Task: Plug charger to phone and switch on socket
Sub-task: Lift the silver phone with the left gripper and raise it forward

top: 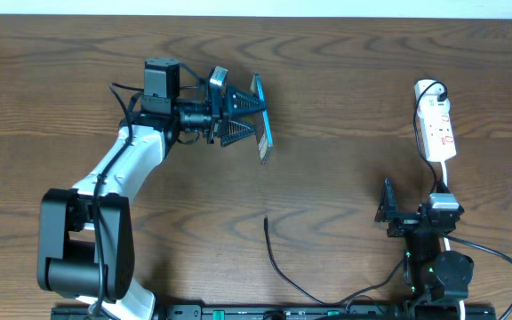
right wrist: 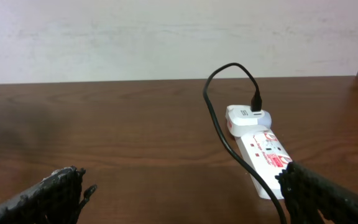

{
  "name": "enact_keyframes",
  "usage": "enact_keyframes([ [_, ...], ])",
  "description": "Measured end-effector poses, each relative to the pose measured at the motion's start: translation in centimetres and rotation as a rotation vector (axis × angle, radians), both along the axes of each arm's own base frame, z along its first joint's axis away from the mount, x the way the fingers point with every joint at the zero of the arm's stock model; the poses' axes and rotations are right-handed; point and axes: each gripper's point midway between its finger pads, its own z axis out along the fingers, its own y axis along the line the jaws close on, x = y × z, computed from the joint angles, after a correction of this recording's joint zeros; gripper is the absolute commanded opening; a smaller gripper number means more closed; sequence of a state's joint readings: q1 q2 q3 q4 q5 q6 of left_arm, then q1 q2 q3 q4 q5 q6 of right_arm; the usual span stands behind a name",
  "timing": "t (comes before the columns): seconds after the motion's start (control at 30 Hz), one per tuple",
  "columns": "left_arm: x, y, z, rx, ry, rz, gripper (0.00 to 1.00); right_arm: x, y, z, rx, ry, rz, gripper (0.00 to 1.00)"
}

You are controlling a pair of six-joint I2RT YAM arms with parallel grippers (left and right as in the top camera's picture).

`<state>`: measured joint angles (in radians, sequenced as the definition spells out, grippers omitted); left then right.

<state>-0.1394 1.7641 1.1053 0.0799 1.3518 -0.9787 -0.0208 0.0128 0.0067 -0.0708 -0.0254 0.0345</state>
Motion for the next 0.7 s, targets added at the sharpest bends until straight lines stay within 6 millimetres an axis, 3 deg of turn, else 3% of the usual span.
enact_keyframes([
  [0.23, 0.3, -0.3, 2.3, -0.08, 0.19, -0.001, 0.07, 0.0, 0.0, 0.0, 0.0, 0.0, 0.0, 0.99],
  [0.43, 0.0, -0.3, 2.6, -0.105, 0.449, 0.012, 0.07, 0.0, 0.0, 0.0, 0.0, 0.0, 0.0, 0.99],
  [0.7, -0.1, -0.3, 2.6, -0.115, 0.652, 0.033, 0.07, 0.0, 0.0, 0.0, 0.0, 0.0, 0.0, 0.99],
])
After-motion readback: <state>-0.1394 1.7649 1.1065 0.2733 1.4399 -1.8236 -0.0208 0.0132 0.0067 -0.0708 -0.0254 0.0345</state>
